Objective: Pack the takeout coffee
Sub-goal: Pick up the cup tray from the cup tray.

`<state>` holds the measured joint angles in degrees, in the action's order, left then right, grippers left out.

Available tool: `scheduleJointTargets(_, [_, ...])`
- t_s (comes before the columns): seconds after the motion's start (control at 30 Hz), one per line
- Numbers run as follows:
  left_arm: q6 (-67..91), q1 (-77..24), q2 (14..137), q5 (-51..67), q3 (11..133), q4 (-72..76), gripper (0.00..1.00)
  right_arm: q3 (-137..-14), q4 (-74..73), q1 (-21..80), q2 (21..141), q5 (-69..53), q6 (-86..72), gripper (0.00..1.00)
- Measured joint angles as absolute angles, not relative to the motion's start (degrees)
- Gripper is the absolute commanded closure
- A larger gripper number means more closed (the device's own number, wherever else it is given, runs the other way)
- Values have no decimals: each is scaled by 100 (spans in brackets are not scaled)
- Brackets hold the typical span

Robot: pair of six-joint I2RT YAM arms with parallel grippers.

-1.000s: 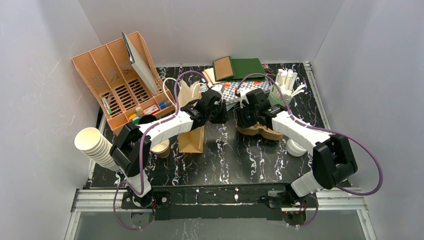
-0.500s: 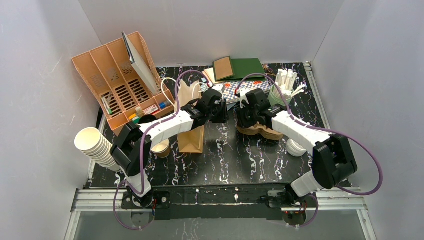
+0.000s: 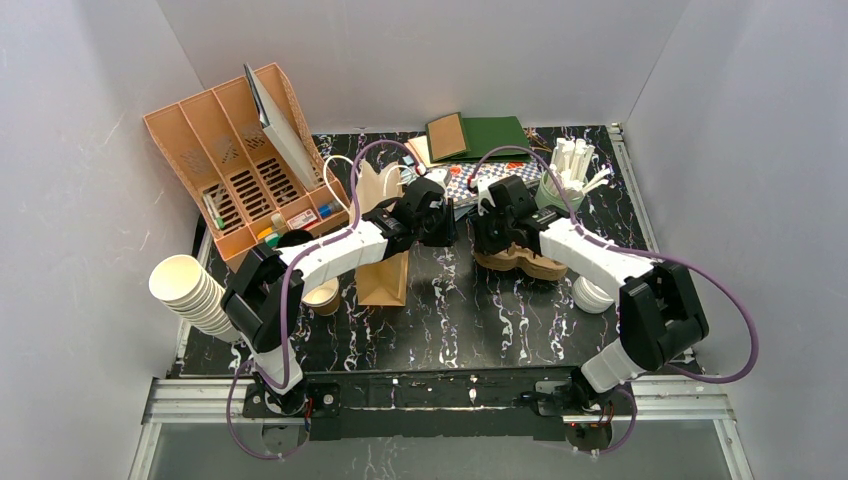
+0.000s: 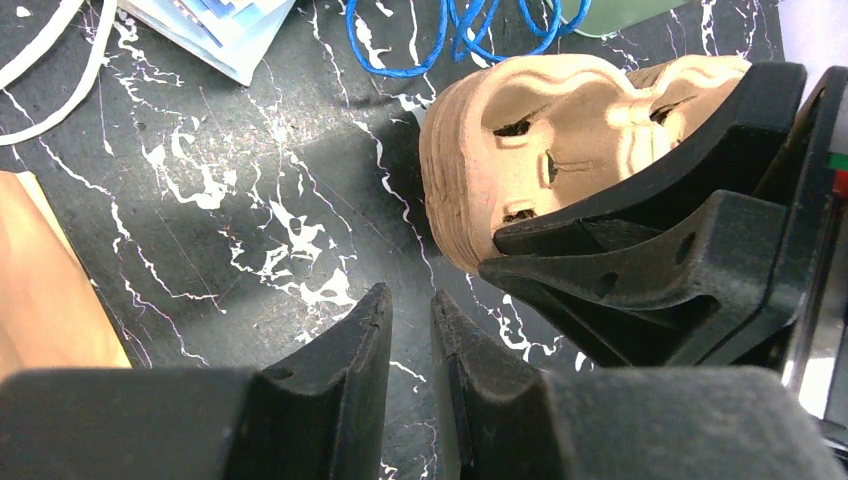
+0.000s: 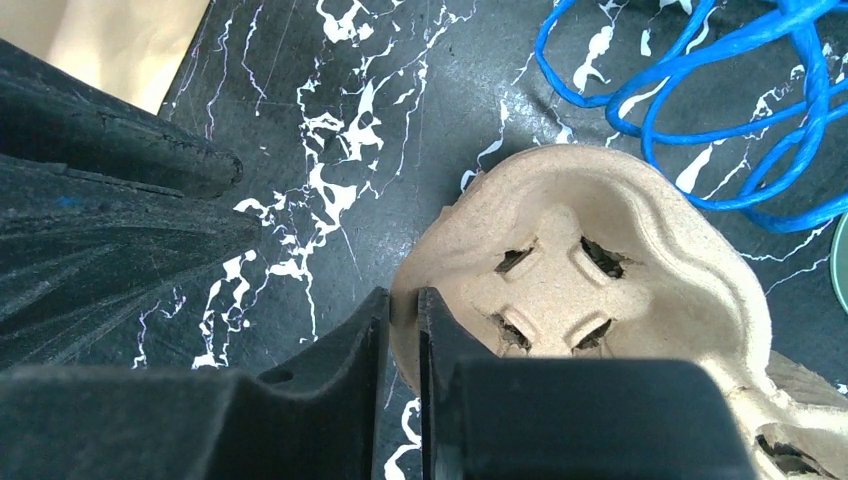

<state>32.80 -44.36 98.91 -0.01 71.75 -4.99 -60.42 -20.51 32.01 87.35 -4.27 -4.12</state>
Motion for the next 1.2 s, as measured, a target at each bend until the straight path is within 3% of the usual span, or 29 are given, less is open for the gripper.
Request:
scheduleJointTargets(0.47, [3306,-4436,9913,558,7172,-327,69,-6016,-2082,3201,7752,-285,-460,87])
scheduleJointTargets(0.77, [3371,-4493,10031,827,7172,-141,62,-5902,-2088,3218,6938,178,-602,84])
scheduleJointTargets(1.2, [3404,-4652,10224,858,7249,-58,61,-6807,-3004,3218,6508,274,-740,84])
